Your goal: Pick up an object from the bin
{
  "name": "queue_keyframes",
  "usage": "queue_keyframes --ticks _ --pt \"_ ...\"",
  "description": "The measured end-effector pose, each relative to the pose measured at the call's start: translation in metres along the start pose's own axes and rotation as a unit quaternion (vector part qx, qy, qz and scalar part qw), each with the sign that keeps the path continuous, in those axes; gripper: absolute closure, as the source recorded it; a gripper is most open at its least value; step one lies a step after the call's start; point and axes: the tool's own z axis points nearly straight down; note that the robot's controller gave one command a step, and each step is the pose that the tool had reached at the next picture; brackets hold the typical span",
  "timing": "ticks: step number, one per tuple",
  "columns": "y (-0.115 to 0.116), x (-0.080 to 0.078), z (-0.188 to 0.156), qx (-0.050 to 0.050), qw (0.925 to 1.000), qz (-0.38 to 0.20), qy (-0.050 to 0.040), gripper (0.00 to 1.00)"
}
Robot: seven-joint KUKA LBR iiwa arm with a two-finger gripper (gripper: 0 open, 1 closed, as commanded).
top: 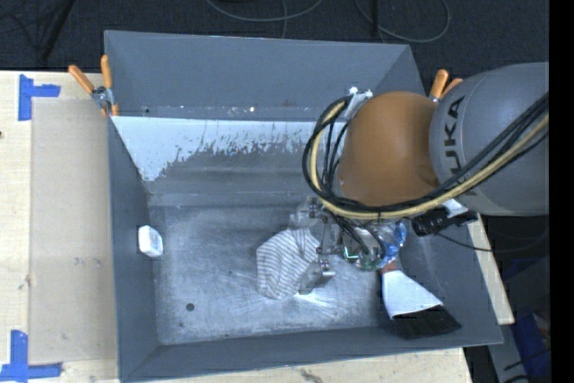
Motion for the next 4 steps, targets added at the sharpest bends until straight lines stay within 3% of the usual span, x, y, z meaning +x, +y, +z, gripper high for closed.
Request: queue_keyframes --ticks 1,2,3,4 --pt "0.0 -0.002 -0.004 0.0 1.0 0.001 -0.0038 0.0" --pt "0.024 -0.042 0.08 0.001 0.9941 -0.109 -0.0019 1.0" --pt "0.024 -0.042 0.08 0.001 0.9941 -0.108 -0.002 1.0" --pt "0.027 -0.04 0.043 0.0 0.9942 -0.107 -0.0016 1.0"
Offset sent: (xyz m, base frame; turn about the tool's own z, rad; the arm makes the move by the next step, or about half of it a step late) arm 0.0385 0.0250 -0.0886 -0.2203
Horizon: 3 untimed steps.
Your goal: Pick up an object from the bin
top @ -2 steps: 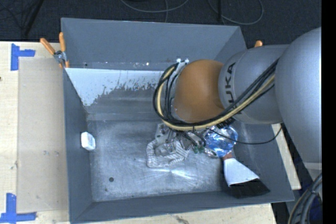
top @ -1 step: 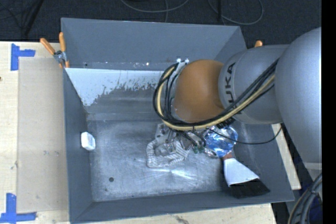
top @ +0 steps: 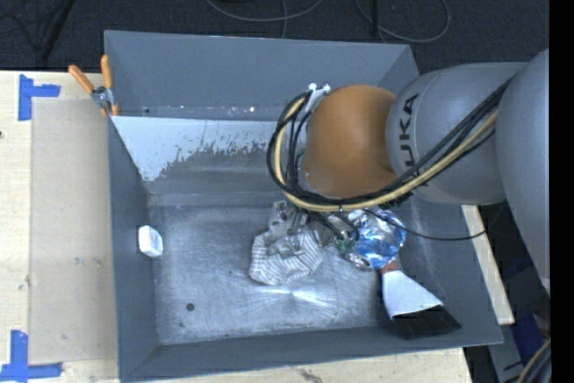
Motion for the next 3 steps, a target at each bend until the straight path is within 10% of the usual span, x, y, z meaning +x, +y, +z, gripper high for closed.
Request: queue_keyframes --ticks 3 --pt "-0.006 -0.006 -0.1 0.0 1.0 -0.008 -0.0025 1.0"
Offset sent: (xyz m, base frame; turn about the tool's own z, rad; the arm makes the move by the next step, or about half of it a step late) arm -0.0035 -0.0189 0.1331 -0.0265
